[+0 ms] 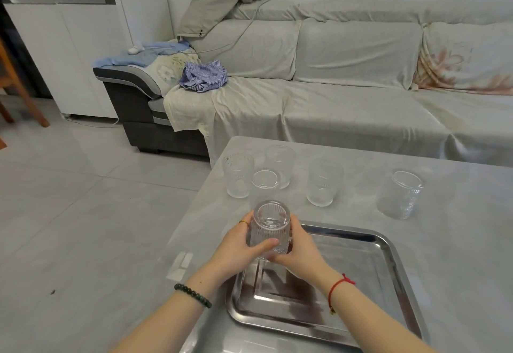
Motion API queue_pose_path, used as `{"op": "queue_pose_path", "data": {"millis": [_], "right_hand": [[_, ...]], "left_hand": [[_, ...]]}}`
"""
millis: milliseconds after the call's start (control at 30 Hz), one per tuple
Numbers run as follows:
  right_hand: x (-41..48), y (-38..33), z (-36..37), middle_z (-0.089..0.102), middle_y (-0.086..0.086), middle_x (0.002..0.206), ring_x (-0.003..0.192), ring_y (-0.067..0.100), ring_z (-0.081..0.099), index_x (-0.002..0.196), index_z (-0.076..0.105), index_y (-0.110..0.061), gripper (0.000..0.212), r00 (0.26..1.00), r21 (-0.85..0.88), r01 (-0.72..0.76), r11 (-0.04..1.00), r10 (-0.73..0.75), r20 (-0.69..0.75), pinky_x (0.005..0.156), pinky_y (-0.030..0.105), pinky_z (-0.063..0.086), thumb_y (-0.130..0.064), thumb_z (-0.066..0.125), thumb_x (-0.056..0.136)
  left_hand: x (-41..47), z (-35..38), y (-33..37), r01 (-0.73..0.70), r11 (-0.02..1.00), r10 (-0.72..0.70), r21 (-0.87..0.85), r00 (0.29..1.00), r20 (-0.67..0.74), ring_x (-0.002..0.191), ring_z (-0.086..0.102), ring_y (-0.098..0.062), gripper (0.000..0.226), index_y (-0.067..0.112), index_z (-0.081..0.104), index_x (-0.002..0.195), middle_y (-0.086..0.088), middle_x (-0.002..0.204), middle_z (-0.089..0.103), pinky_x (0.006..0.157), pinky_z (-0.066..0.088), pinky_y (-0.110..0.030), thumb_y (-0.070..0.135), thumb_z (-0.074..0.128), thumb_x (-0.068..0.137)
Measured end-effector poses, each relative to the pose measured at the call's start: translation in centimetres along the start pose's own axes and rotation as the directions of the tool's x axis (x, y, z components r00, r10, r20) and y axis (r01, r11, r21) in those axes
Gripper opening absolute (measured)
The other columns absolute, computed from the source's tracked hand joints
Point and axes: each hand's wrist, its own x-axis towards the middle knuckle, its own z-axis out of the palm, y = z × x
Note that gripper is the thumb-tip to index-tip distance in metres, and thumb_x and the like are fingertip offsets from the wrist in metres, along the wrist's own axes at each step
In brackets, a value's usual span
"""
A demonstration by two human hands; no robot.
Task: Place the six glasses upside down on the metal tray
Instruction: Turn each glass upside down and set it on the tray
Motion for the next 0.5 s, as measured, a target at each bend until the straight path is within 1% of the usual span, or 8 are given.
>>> {"op": "queue_pose_path", "data": {"millis": [33, 67, 100, 133, 200, 233, 333, 500], "right_hand": [[0.1, 0.1, -0.7, 0.055, -0.009, 0.114, 0.104, 0.008, 0.055, 0.127, 0.035, -0.026, 0.077, 0.999, -0.042, -0.010, 0.999, 0.012, 0.048, 0.084, 0.015, 0.043, -0.012, 0.077, 0.064], [0.4, 0.1, -1.5, 0.056, -0.002, 0.117, 0.105, 0.012, 0.055, 0.129, 0.035, -0.022, 0.074, 0.997, -0.077, -0.016, 0.997, 0.022, 0.075, 0.082, 0.013, 0.044, -0.007, 0.073, 0.068], [0.6, 0.1, -2.3, 0.056, 0.003, 0.120, 0.103, 0.014, 0.055, 0.130, 0.035, -0.020, 0.069, 0.997, -0.103, -0.024, 0.994, 0.032, 0.076, 0.081, 0.013, 0.044, -0.004, 0.069, 0.071], [1.0, 0.0, -3.1, 0.055, 0.008, 0.121, 0.101, 0.017, 0.055, 0.130, 0.037, -0.017, 0.065, 0.997, -0.121, -0.036, 0.992, 0.043, 0.058, 0.081, 0.016, 0.045, -0.002, 0.065, 0.074], [1.7, -0.1, -4.4, 0.054, 0.014, 0.119, 0.097, 0.020, 0.055, 0.128, 0.041, -0.016, 0.056, 0.998, -0.120, -0.058, 0.991, 0.058, -0.007, 0.083, 0.024, 0.046, -0.001, 0.060, 0.077], [2.1, -0.2, -4.9, 0.054, 0.014, 0.117, 0.096, 0.021, 0.055, 0.126, 0.042, -0.016, 0.053, 0.997, -0.100, -0.066, 0.993, 0.063, -0.036, 0.083, 0.026, 0.047, -0.003, 0.060, 0.079], [3.7, -0.5, -5.4, 0.055, 0.008, 0.113, 0.097, 0.021, 0.056, 0.125, 0.044, -0.019, 0.049, 0.995, -0.072, -0.072, 0.995, 0.067, -0.067, 0.084, 0.029, 0.048, -0.014, 0.064, 0.080], [7.1, -1.0, -4.1, 0.049, 0.002, 0.114, 0.101, 0.020, 0.052, 0.130, 0.039, -0.020, 0.061, 0.997, -0.035, -0.072, 0.997, 0.071, -0.034, 0.088, 0.032, 0.048, -0.027, 0.069, 0.077]], "left_hand": [[0.0, -0.4, -0.1, -0.005, 1.000, 0.005, -0.005, 1.000, 0.009, 0.109, 0.043, 0.016, 0.075, 0.045, 0.035, 0.126, 0.028, 0.123, 0.047, 0.085, 0.032, 0.001, 0.071, 0.057, 0.059], [0.2, -0.9, -0.2, 0.007, 1.000, -0.007, -0.012, 1.000, 0.000, 0.119, 0.040, 0.006, 0.087, 0.034, 0.031, 0.134, 0.020, 0.132, 0.043, 0.095, 0.029, -0.007, 0.075, 0.049, 0.059], [0.5, -1.4, -0.3, 0.031, 0.999, -0.032, -0.029, 0.999, -0.020, 0.125, 0.036, -0.001, 0.089, 0.027, 0.029, 0.137, 0.014, 0.138, 0.039, 0.100, 0.026, -0.016, 0.074, 0.043, 0.063], [0.9, -2.0, -0.4, 0.047, 0.997, -0.049, -0.054, 0.998, -0.046, 0.128, 0.034, -0.004, 0.081, 0.024, 0.029, 0.138, 0.009, 0.143, 0.037, 0.102, 0.024, -0.020, 0.068, 0.040, 0.071], [1.6, -3.0, -0.4, 0.063, 0.995, -0.070, -0.081, 0.994, -0.085, 0.125, 0.033, -0.002, 0.060, 0.021, 0.031, 0.137, 0.005, 0.145, 0.036, 0.102, 0.021, -0.020, 0.051, 0.039, 0.086], [2.0, -3.4, -0.4, 0.067, 0.994, -0.075, -0.088, 0.993, -0.092, 0.124, 0.033, -0.001, 0.055, 0.019, 0.031, 0.137, 0.004, 0.145, 0.037, 0.102, 0.021, -0.019, 0.045, 0.039, 0.089], [3.5, -3.9, -0.3, 0.080, 0.991, -0.090, -0.110, 0.992, -0.093, 0.130, 0.035, -0.009, 0.051, 0.015, 0.031, 0.137, 0.000, 0.146, 0.036, 0.105, 0.024, -0.023, 0.034, 0.041, 0.091], [6.4, -3.1, -0.5, 0.112, 0.977, -0.130, -0.179, 0.988, -0.089, 0.132, 0.033, -0.014, 0.047, 0.010, 0.031, 0.136, -0.004, 0.146, 0.036, 0.099, 0.024, -0.019, 0.025, 0.041, 0.093]]}}
